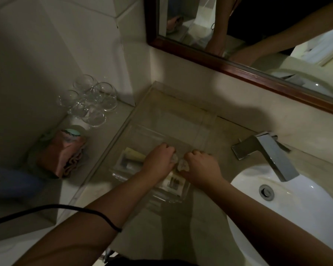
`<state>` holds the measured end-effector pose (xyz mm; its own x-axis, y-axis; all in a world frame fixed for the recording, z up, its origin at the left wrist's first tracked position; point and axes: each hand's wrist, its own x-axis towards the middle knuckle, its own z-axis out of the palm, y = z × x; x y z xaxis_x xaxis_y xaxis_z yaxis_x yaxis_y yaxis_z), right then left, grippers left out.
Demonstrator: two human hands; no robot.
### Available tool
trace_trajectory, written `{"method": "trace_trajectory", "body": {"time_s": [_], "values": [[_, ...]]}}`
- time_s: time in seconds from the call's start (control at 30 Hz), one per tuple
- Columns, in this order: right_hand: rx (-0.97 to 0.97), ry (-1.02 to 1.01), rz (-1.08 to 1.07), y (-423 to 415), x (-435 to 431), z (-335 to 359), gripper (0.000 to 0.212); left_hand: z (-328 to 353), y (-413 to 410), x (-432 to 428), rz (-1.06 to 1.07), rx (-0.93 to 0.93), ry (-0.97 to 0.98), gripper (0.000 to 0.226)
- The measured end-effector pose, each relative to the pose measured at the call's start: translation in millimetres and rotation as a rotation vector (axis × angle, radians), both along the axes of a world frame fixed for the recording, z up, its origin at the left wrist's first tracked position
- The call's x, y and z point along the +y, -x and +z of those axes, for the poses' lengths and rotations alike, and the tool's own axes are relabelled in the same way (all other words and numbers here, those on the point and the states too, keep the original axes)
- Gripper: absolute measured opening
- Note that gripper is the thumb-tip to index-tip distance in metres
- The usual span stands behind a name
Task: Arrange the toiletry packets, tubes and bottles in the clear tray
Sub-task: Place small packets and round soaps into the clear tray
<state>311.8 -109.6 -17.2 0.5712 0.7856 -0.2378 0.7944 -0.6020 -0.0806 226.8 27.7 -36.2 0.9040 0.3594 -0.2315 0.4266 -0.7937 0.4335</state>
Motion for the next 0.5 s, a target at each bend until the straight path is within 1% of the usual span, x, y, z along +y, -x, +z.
{"method": "trace_trajectory", "body": {"time_s": [0.2,0.27,0.4,0.5], "values": [[-0.048,-0.039,-0.092,3.4,9.8,2.0,0.025,0.9,3.8,0.9,-0.001,0.002,-0.003,0.024],[-0.059,-0.055,-0.123,2.7,12.9,3.1,0.025,1.1,5.0,-1.8,0.016,0.006,0.011,0.025],[-0.063,-0.045,-0.125,-2.8,10.1,3.8,0.029,1.4,5.9,-8.8,0.044,0.012,0.028,0.024],[-0.076,-0.04,-0.12,-4.0,7.2,2.6,0.028,5.6,3.5,-16.6,0.062,0.01,0.049,0.023]]}}
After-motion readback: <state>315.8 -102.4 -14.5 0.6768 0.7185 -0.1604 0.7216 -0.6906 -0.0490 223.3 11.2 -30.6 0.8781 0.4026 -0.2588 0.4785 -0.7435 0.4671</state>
